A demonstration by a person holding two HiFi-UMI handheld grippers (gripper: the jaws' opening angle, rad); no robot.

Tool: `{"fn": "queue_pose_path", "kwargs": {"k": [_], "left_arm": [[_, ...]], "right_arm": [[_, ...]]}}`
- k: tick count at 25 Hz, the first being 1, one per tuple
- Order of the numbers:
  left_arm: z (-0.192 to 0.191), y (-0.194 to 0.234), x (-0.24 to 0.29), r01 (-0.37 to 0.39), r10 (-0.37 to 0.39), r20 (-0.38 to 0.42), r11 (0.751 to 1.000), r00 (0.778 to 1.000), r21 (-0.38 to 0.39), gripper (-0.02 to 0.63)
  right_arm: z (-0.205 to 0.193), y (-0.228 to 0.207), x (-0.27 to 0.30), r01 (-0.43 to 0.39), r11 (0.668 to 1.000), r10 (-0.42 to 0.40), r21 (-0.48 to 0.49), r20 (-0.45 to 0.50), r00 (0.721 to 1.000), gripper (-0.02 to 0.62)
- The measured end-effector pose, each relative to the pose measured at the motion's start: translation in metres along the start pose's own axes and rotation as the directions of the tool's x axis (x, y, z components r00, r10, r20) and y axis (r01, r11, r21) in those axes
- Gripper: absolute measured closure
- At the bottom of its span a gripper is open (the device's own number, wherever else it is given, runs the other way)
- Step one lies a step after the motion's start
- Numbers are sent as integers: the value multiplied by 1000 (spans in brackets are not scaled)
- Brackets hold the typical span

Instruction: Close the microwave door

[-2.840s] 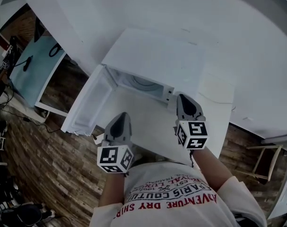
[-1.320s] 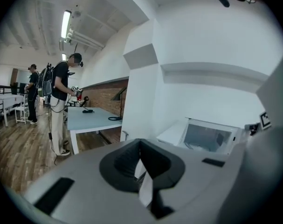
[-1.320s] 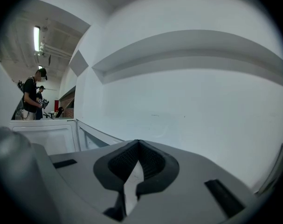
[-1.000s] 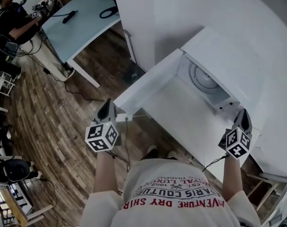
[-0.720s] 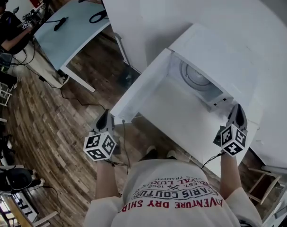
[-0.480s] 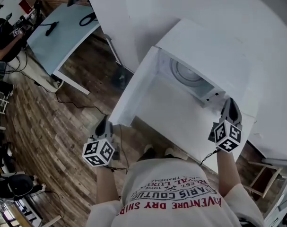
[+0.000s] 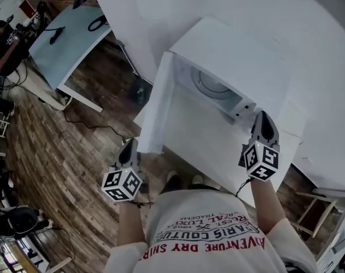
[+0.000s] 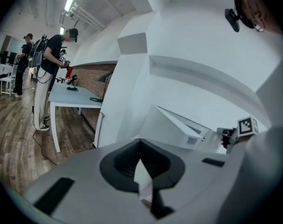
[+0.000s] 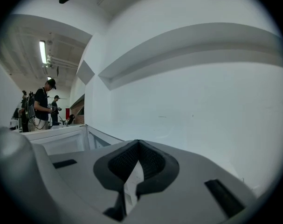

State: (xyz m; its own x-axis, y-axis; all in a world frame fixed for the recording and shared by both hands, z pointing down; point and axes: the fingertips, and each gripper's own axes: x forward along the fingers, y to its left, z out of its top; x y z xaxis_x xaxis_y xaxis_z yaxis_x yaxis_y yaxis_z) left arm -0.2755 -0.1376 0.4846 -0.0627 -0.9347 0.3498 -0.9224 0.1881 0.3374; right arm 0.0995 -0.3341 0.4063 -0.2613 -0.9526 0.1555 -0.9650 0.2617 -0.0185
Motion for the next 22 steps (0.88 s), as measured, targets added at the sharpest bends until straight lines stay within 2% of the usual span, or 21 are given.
{"fn": "queue_pose_path", "kwargs": {"k": [4,11,18,22], "left_arm": [[-8,-29,5,31,-31,-9,999,999,-14,601],[-24,-81,15,102,-100,-56,994,993,38,601],[-26,-126,35,194,-187,-95,977,978,83,601],[-23,-147,52,261,-249,-119,960,961,103,601]], "right_arm": [[1,2,0,-48,999,48,2,1,999,583],[-1,5,2,-118,993,118,6,-19,993,583],[0,6,2,-130,992,130,-1,-26,991,583],[-1,5,3,-120,993,120,7,-23,992,583]]}}
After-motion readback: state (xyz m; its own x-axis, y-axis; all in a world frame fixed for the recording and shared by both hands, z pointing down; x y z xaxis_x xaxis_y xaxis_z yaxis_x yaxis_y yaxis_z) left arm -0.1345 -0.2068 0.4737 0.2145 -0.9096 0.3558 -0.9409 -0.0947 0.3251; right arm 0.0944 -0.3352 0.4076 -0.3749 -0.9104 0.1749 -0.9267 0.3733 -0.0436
